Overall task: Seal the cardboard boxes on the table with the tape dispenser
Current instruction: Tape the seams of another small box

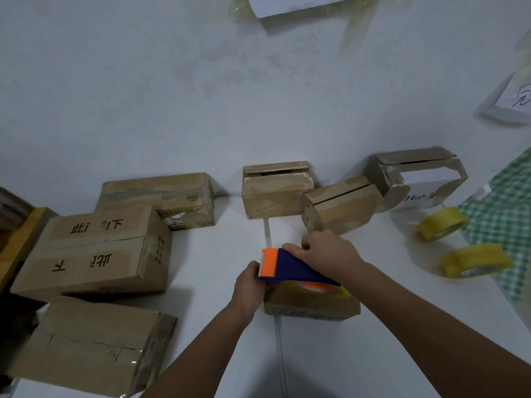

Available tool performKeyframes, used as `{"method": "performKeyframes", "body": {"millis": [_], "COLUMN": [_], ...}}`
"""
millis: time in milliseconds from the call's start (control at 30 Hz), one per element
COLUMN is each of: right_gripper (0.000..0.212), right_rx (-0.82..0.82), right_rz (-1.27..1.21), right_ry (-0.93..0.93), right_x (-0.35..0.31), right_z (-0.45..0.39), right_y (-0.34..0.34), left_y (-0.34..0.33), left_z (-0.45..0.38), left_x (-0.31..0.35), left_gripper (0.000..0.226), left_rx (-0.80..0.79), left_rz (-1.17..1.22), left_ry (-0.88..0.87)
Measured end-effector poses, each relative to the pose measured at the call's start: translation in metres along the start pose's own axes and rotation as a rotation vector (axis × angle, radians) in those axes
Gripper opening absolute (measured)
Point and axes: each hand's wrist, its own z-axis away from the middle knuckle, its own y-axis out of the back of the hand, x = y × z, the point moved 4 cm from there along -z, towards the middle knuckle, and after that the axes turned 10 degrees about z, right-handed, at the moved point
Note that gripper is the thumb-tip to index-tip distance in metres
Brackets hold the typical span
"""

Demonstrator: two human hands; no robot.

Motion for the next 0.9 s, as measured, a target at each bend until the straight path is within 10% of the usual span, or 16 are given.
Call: {"method": "performKeyframes", "body": {"millis": [533,900], "right_gripper": [0.055,0.066], "right_rx": [-0.063,0.047], "right_rz": [0.216,0.084], "right_ry": [0.037,-0.042], "right_x": [0.005,0.060], "right_z": [-0.009,0.021], "right_y": [0.021,0.019], "left_y": [-0.003,-0.011], "left_z": [0.001,0.000], "left_x": [-0.004,-0.008], "left_gripper": [0.022,0.024], "left_rx": [0.025,-0.069], "left_rz": [-0.233,0.154], "left_ry": [-0.144,-0.109]}}
